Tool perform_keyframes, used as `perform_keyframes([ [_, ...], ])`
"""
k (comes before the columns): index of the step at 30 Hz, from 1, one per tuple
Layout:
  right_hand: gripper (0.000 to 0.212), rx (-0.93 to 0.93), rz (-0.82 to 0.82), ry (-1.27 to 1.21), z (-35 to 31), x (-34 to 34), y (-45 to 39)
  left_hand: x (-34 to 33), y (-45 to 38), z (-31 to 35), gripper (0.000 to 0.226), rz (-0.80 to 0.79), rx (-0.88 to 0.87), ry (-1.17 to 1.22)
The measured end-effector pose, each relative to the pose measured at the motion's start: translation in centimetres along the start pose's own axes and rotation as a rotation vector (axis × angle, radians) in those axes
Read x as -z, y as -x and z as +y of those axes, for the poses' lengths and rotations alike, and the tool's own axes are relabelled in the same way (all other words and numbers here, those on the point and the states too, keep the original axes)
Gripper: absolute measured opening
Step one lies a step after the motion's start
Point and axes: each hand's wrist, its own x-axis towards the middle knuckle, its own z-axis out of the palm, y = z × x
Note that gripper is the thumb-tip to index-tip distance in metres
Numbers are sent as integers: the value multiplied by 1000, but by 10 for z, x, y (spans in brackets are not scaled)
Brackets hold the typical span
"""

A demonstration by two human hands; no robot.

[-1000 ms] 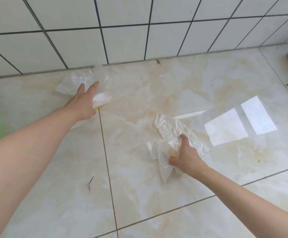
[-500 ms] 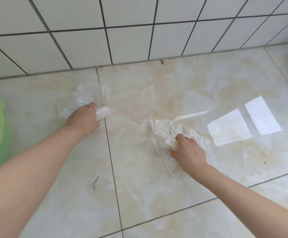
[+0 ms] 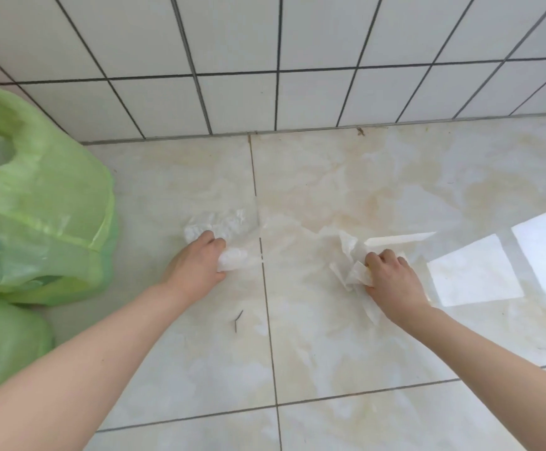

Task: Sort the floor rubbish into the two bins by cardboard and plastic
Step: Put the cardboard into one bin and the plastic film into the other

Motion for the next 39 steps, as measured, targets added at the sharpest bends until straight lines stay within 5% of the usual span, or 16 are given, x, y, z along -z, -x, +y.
perform_keyframes([
  [12,39,285,3,-574,-123,78,24,73,89,-29,25,210,127,260],
  [22,36,634,83,-633,-285,210,20,215,130,-96,62,570,309,535],
  [24,33,720,107,-627,-321,228,18,235,129,-124,54,607,333,609],
  [29,35,793,60,-715,-411,251,3,258,113,-179,50,445,695,602],
  [32,36,782,24,-693,-450,248,-15,250,101,-211,50,374,688,928],
  [35,39,784,18,-558,-473,232,-39,239,86,-223,21,387,747,1147],
  [37,42,765,-20,-449,-482,218,-55,234,77,-226,41,449,807,1202],
  [39,46,741,-86,-348,-486,205,-65,229,72,-229,80,510,900,1006],
])
